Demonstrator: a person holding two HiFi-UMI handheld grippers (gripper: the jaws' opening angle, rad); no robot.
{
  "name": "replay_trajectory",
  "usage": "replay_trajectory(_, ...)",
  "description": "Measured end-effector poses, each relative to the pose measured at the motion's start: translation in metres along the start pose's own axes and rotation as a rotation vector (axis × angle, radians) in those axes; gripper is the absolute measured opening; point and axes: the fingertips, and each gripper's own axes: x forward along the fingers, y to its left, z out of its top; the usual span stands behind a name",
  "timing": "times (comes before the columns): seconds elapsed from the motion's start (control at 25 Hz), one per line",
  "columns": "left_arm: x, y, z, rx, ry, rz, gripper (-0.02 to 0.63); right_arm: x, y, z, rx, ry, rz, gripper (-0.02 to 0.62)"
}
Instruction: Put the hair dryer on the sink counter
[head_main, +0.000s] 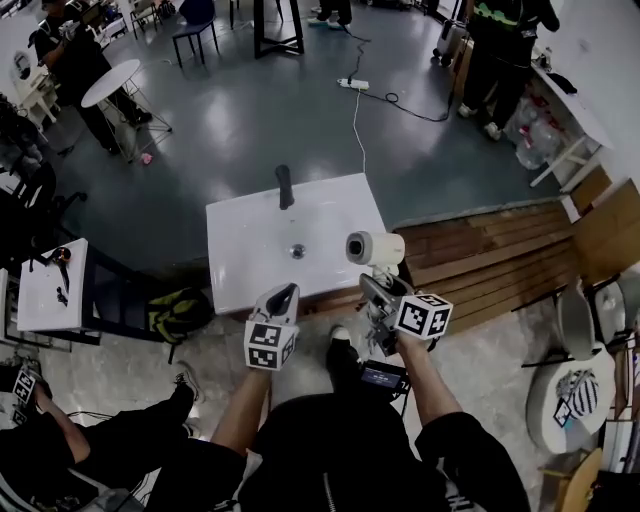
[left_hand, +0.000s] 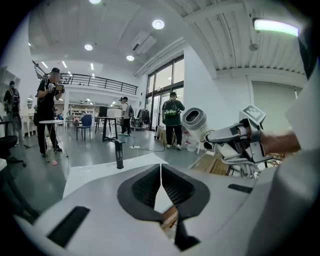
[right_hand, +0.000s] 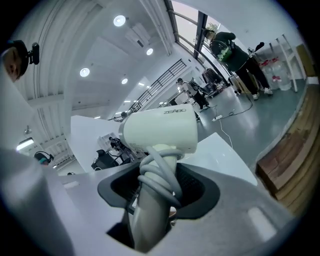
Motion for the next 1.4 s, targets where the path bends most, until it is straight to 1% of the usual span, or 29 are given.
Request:
replay_trajectory(0.2,0.052,0.014,0.025,-0.034,0.008,0.021,0.015,0.037,-0.026,0.042,-0.018,0.035,0.02,0.209)
replay_trajectory(0.36,0.086,0.021,0.039,-0.04,0.023,0.035,0.015,0.058,-0.049,0.068,-0.026,0.058,0.028,0.209)
replay_trajectory(0.56,0.119,0.036,0.053,-0.041,0.036,0.06,0.015,0.083,-0.075,0.095,-0.021,0.065,0.036,0.209)
replay_trajectory(0.72,0.144,0.043,0.061,-0.05,0.046,0.075,0.015,0.1,-0.087,0.113,-0.02,0.076,0.051,0.209)
replay_trajectory(1.0,0.167,0.048,0.062,-0.071,0.054,0.093,0.015,0.12,-0.102,0.123,-0.03,0.107,0.076,0.209)
replay_trajectory(1.16,0.171,0.052,0.063,-0.069,0.058,0.11,0.015,0.126,-0.106,0.124,-0.02,0.108,0.078,0.209)
replay_trajectory(1.4,0.178,0.06,0.073,-0.06,0.051,0.087,0.015,0.135,-0.104,0.125,-0.024,0.108,0.068,0.209)
